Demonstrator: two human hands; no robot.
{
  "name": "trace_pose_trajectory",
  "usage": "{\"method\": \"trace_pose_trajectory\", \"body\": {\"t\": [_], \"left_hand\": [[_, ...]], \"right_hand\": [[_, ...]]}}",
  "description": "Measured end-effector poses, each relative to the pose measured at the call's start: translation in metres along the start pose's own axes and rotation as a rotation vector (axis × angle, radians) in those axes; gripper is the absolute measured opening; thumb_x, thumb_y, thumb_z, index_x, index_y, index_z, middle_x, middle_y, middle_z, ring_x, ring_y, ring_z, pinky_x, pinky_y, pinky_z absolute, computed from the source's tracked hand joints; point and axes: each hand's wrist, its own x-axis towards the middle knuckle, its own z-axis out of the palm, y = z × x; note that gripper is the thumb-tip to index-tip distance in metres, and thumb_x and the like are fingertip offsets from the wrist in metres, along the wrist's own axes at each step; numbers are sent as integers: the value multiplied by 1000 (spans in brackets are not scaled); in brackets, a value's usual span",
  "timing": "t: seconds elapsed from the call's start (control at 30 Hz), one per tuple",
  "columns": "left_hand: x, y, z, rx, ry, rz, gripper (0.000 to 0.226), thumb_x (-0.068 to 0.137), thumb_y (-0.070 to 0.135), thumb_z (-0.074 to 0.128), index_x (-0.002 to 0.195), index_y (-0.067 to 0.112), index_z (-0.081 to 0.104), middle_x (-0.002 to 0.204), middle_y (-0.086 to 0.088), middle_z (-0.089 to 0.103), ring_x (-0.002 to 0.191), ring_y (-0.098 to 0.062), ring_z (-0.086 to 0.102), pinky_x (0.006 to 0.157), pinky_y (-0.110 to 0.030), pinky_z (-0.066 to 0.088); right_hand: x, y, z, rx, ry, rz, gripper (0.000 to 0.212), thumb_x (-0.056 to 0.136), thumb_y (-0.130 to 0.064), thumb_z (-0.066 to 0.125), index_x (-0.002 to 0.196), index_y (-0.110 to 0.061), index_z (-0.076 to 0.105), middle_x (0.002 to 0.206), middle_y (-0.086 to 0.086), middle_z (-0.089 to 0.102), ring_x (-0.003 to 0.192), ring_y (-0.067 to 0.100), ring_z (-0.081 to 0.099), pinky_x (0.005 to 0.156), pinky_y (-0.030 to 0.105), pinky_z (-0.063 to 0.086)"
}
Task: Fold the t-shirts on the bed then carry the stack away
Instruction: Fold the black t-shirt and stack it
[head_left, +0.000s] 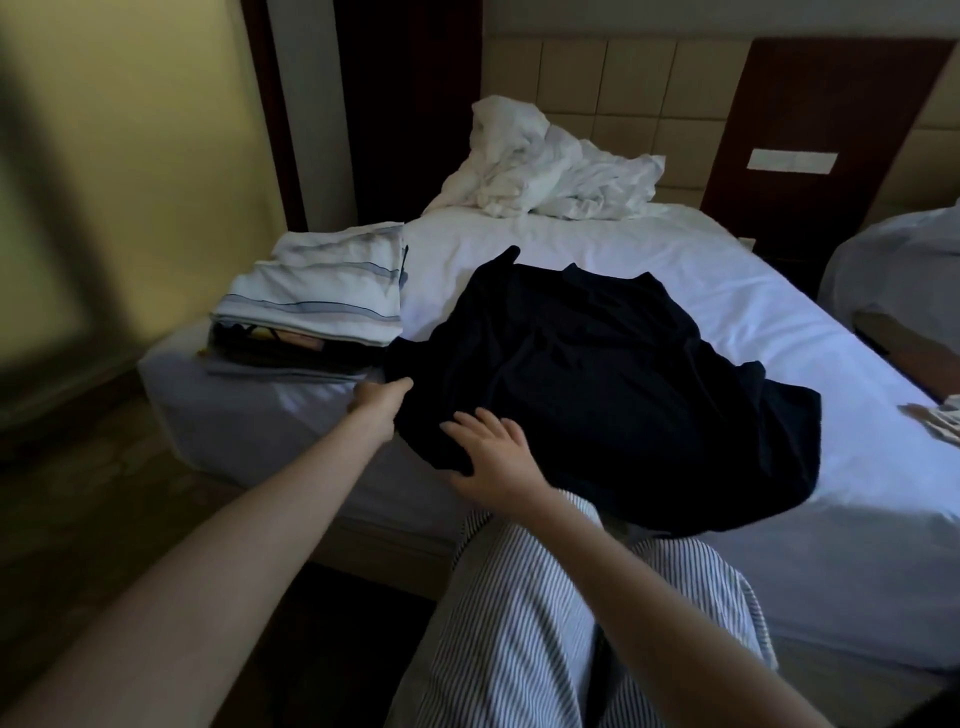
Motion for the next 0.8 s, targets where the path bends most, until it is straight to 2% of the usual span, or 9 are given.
{"method": "trace_pose_trajectory", "body": {"t": [0.13, 0.2, 0.3, 0.37, 0.47, 0.53, 0.6, 0.7, 0.8], "left_hand": [[14, -3, 13, -123, -118, -62, 60, 75, 25, 77, 125, 4, 53, 121, -7, 58, 111, -30, 58, 95, -44, 48], [17, -5, 17, -135, -232, -88, 60, 75, 32, 75, 127, 8, 56, 125, -10, 61, 111, -29, 59, 98, -45, 47], [-2, -5, 18, -289, -315, -12, 42, 85, 27, 67, 123, 11, 60, 119, -12, 65, 105, -27, 64, 92, -41, 51], [-15, -4, 16, -482, -399, -2, 36, 89, 26, 60, 121, 9, 61, 115, -13, 67, 102, -25, 65, 86, -35, 53], [-23, 0, 18, -720, -416, 119, 40, 90, 26, 57, 126, 7, 56, 119, -13, 65, 109, -25, 62, 95, -37, 49], [-34, 10, 28, -680, -369, 284, 35, 93, 21, 56, 124, 6, 54, 118, -9, 64, 108, -21, 62, 95, -33, 49], [-45, 21, 50, -404, -340, 512, 21, 97, 16, 50, 117, 10, 54, 113, -1, 62, 107, -16, 58, 93, -24, 45], [-38, 20, 94, 443, -557, 870, 44, 94, 37, 47, 132, 15, 47, 148, -3, 36, 142, -20, 20, 113, -34, 14], [-23, 12, 116, 1217, -860, 846, 48, 98, 54, 26, 143, 37, 28, 159, 10, 3, 145, -16, -11, 114, -44, -12]], "right_hand": [[22, -2, 30, -250, -28, 98, 97, 86, -47, 57, 148, -24, -15, 157, 0, -14, 144, 26, -16, 113, 46, -12], [30, 1, 36, -343, -44, 146, 95, 90, -43, 53, 145, -23, -22, 156, 3, -19, 143, 30, -17, 113, 49, -11], [31, 8, 40, -334, -66, 137, 79, 98, -25, 41, 145, -25, -22, 157, 4, -17, 143, 31, -16, 113, 49, -9], [23, 12, 43, -309, -102, 69, 73, 100, -28, 34, 144, -26, -25, 157, 3, -16, 143, 31, -17, 114, 47, -9], [11, 16, 43, -270, -179, -10, 63, 103, -37, 21, 142, -19, -25, 157, 3, -15, 143, 27, -16, 115, 43, -7], [8, 21, 42, -246, -212, -37, 62, 102, -38, 20, 147, -14, -16, 157, 5, -15, 143, 25, -17, 115, 41, -7], [5, 24, 40, -274, -270, -65, 65, 102, -40, 23, 149, -9, -10, 157, 8, -15, 143, 25, -18, 115, 42, -8], [-2, 26, 38, -347, -378, -98, 69, 99, -42, 30, 149, -4, 2, 158, 13, -3, 144, 29, -11, 115, 46, -7], [-9, 28, 37, -351, -430, -99, 69, 97, -48, 34, 149, -11, 9, 156, 14, 11, 144, 32, 3, 115, 50, -3]]}}
